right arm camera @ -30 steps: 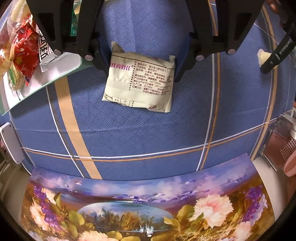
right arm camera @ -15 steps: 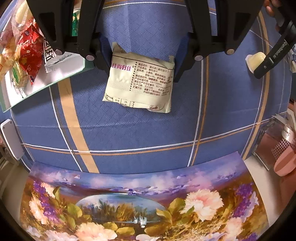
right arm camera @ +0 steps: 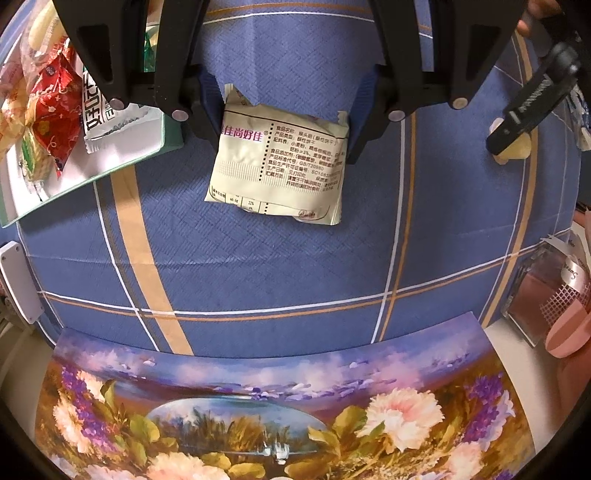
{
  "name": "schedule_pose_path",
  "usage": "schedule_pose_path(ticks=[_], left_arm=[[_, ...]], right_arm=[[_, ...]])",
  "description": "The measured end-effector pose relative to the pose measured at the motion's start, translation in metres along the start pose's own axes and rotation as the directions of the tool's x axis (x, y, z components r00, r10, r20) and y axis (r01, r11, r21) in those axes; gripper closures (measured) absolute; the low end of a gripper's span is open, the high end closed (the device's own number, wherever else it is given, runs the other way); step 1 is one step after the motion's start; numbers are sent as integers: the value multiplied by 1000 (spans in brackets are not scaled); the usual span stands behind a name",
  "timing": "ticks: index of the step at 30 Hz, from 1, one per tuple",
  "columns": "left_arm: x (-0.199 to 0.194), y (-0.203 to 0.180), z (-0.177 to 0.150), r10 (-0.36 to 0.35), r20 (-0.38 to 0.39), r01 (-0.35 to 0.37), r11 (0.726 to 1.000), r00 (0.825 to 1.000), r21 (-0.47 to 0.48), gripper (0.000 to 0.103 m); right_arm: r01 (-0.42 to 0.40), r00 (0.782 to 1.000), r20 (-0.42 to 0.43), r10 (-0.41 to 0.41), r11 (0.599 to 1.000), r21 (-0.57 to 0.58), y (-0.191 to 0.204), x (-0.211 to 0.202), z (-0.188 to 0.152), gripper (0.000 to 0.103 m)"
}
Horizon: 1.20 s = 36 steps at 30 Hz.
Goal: Organize snacks
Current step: 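Lift both held snacks and carry them over the white tray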
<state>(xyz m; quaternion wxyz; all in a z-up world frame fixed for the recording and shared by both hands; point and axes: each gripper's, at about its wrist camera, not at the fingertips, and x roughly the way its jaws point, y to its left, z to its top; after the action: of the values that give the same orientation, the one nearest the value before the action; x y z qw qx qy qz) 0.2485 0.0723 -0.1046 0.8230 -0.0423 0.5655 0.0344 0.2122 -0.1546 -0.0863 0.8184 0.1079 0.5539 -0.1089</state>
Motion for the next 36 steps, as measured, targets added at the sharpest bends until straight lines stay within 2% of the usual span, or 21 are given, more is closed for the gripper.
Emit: schedule_pose_path(ticks=[2, 4, 5, 12, 19, 29, 36], left_arm=[[-1, -2, -1, 9, 18, -9, 1000, 1000, -8, 38], [-1, -4, -2, 11, 31, -11, 1000, 999, 3, 53], [-1, -6, -2, 14, 38, -15, 1000, 999, 10, 55], [-4, -4, -3, -35, 16, 36, 999, 999, -11, 55], [-22, -15, -7, -64, 14, 64, 998, 998, 18, 55], [-70, -29, -25, -128, 35, 127, 992, 991, 23, 55], [-106, -67, -34, -142, 85, 133, 985, 986, 107, 55]], right_arm=[[-4, 1000, -3, 4, 1000, 5, -2, 1, 0, 41], [-3, 1000, -7, 3, 1000, 7, -4, 1, 0, 41], [-3, 1000, -9, 3, 1000, 8, -4, 2, 0, 42], [-11, 1000, -8, 11, 1000, 1, -3, 2, 3, 42], [-24, 1000, 2, 24, 1000, 5, -4, -15, 0, 41], [-29, 998, 59, 29, 1000, 3, -10, -70, -15, 41], [-18, 994, 104, 18, 1000, 4, -27, -106, -28, 41]])
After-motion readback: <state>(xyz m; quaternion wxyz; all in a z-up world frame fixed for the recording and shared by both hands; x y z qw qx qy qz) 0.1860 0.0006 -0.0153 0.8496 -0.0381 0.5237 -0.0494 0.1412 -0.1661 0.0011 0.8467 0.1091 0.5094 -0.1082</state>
